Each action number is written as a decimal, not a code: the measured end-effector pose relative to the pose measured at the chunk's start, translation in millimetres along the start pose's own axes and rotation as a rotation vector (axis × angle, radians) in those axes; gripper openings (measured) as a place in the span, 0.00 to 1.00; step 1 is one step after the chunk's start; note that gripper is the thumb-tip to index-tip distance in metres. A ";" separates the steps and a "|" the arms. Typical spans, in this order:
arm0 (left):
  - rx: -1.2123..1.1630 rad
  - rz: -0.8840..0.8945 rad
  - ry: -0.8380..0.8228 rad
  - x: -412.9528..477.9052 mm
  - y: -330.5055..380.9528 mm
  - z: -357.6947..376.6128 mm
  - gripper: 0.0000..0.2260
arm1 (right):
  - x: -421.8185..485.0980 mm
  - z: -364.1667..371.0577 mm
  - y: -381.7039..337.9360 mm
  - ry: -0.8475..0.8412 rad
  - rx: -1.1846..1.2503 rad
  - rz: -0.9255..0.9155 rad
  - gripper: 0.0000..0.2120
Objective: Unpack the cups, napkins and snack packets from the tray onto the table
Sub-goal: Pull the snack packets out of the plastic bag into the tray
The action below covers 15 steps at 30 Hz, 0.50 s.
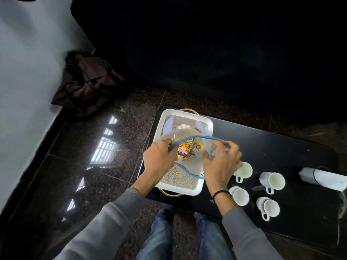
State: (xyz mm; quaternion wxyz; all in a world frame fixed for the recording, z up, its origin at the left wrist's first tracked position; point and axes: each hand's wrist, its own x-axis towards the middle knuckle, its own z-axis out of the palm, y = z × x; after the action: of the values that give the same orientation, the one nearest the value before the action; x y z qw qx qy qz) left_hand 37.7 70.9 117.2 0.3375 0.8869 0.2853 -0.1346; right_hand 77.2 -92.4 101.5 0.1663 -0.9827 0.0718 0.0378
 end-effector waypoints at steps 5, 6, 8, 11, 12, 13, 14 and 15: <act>-0.114 0.082 -0.069 -2.1 -16.0 6.8 0.11 | 14.0 16.4 11.7 0.018 0.339 0.076 0.25; -0.152 0.126 -0.114 -0.7 -22.5 7.2 0.12 | 18.0 18.9 12.5 0.003 0.387 0.038 0.24; -0.172 0.230 -0.239 0.0 -36.3 5.3 0.20 | 25.3 22.7 9.6 -0.045 0.340 -0.062 0.20; -0.448 0.152 -0.270 8.5 -61.9 9.1 0.26 | 31.9 22.8 0.2 -0.102 0.310 -0.148 0.20; -0.538 0.077 -0.198 13.9 -71.7 9.3 0.26 | 34.1 20.0 -3.7 -0.111 0.318 -0.161 0.22; -0.586 0.012 -0.122 18.3 -83.1 10.2 0.26 | 36.1 16.0 -8.1 -0.130 0.357 -0.169 0.22; -0.612 -0.041 -0.038 24.5 -93.6 12.9 0.23 | 38.1 11.8 -12.9 -0.164 0.427 -0.181 0.22; -0.659 -0.078 0.019 28.7 -103.3 12.4 0.17 | 39.3 6.9 -17.9 -0.207 0.512 -0.196 0.21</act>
State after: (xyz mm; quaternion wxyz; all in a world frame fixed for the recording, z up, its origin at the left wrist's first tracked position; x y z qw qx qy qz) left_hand -1.5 137.4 41.8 0.5981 0.7197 0.3503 -0.0394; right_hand 118.4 -78.4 96.9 0.4183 -0.9019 -0.0338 0.1022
